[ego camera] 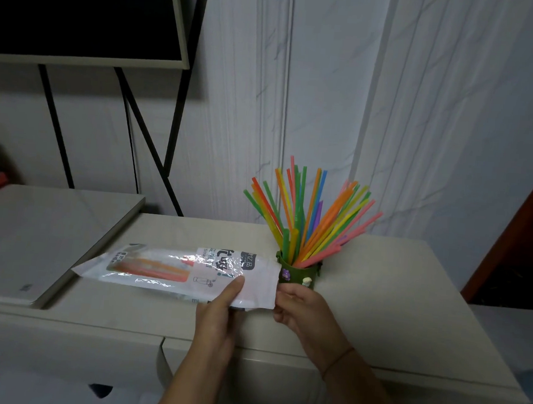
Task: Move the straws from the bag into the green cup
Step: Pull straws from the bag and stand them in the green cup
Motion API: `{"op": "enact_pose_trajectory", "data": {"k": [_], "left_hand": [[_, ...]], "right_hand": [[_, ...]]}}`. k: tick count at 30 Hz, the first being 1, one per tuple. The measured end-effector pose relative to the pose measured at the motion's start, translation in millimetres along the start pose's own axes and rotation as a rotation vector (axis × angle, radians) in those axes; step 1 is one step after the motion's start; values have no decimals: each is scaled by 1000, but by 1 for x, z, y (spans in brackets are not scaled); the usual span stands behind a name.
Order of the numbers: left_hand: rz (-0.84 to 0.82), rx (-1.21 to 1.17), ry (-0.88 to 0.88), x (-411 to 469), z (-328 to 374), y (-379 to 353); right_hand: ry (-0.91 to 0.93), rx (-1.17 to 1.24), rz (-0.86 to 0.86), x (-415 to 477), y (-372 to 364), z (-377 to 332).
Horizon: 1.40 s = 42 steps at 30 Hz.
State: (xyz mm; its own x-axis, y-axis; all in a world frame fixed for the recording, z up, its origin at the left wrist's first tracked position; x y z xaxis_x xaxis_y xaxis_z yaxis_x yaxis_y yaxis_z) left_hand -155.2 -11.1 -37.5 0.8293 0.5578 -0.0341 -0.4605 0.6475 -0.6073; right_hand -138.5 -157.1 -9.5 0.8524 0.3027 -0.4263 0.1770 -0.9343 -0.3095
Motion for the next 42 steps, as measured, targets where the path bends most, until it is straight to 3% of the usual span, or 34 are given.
{"op": "enact_pose_trajectory", "data": {"k": [7,12,17,30,39,42], "left_hand": [[-16,-17,66,2,-2,2],[50,-79,146,5,-6,7],[14,-76,122,2,-9,0],[-1,-56,97,-2,-8,-2],[113,-136,153,7,-4,18],[125,-152,160,5,-9,14]], "right_hand": [[58,-227,94,1,19,-13],[51,-193,70,0,31,-25],[43,-242,9,1,22,-22],[179,-347,102,-6,16,-23],[26,-197,47,-9,60,-32],[15,-19,10,-4,61,-30]]}}
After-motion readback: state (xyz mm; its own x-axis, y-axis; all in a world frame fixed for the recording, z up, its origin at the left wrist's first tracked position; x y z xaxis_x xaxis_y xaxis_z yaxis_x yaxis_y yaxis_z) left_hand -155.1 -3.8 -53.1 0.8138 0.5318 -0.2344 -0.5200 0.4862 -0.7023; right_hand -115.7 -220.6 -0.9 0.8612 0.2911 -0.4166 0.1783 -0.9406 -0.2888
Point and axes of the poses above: each hand's wrist, its own x-axis towards the middle knuckle, its own y-axis out of the back of the hand, z = x × y, the point moved 5 cm from there along x, towards the middle knuckle, and after that the axes turned 15 degrees about -y, right-handed, at the moved point
